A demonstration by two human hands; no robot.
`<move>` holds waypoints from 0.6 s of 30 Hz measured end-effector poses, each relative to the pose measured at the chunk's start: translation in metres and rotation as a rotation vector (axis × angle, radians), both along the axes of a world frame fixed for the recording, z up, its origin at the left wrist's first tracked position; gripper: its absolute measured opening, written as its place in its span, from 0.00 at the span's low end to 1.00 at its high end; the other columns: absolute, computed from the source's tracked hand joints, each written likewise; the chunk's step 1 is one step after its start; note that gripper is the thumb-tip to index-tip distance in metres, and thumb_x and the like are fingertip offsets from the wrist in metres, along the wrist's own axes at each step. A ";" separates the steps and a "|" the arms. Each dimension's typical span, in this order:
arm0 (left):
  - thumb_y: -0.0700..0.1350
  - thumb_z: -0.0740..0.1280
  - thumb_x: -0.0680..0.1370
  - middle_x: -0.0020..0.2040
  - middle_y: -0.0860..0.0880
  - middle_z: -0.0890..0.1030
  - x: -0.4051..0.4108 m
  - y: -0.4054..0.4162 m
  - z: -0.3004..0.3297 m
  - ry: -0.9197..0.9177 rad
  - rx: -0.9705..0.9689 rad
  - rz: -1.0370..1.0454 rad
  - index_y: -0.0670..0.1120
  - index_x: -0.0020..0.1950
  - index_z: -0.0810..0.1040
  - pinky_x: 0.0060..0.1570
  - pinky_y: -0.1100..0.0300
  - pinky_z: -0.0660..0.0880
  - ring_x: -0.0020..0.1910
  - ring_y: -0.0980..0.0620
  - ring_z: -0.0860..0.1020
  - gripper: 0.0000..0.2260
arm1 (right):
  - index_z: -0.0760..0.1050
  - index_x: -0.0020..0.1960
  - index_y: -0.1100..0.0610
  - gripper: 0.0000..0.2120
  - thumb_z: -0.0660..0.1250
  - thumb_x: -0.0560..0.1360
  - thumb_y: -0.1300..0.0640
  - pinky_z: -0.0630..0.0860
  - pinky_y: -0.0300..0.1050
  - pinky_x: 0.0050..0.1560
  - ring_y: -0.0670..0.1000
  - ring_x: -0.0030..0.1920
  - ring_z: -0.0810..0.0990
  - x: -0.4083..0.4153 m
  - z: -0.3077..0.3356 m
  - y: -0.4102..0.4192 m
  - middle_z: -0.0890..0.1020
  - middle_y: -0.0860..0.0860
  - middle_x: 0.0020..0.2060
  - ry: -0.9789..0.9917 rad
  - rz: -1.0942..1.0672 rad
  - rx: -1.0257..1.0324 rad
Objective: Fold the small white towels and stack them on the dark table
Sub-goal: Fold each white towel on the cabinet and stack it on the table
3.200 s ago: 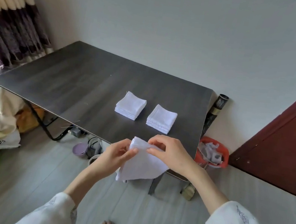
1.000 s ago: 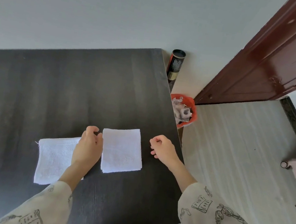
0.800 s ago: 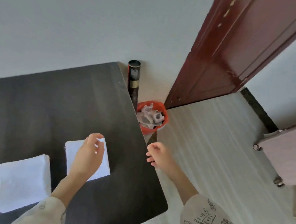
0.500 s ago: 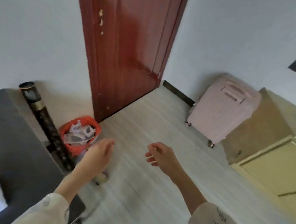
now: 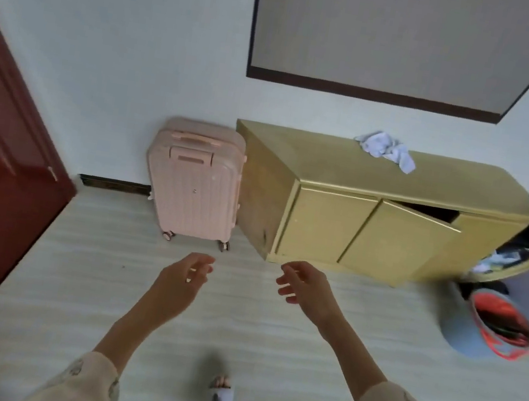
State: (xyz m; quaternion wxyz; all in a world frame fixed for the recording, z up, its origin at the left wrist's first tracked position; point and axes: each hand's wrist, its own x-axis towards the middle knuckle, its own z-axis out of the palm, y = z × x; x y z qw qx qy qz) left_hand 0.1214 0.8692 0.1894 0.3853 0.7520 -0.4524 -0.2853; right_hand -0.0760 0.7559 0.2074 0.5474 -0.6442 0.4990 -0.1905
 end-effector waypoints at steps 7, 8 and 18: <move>0.40 0.58 0.80 0.48 0.47 0.80 0.004 -0.210 -0.027 0.040 0.024 -0.132 0.47 0.54 0.74 0.47 0.59 0.75 0.43 0.53 0.79 0.08 | 0.74 0.57 0.61 0.10 0.59 0.80 0.58 0.75 0.43 0.41 0.51 0.40 0.79 -0.010 -0.013 -0.182 0.81 0.52 0.41 0.016 -0.143 0.024; 0.40 0.58 0.80 0.48 0.47 0.80 0.005 -0.241 -0.025 0.045 0.020 -0.132 0.45 0.55 0.75 0.48 0.58 0.75 0.43 0.52 0.79 0.08 | 0.74 0.57 0.61 0.10 0.59 0.80 0.58 0.75 0.43 0.41 0.51 0.40 0.79 -0.011 -0.012 -0.207 0.81 0.52 0.41 0.016 -0.171 0.029; 0.42 0.58 0.80 0.51 0.46 0.80 -0.024 -0.479 -0.033 0.037 0.149 -0.383 0.42 0.59 0.75 0.53 0.58 0.74 0.52 0.48 0.79 0.11 | 0.74 0.56 0.61 0.09 0.59 0.79 0.59 0.76 0.46 0.44 0.52 0.42 0.80 -0.044 -0.017 -0.419 0.81 0.53 0.42 0.051 -0.336 0.076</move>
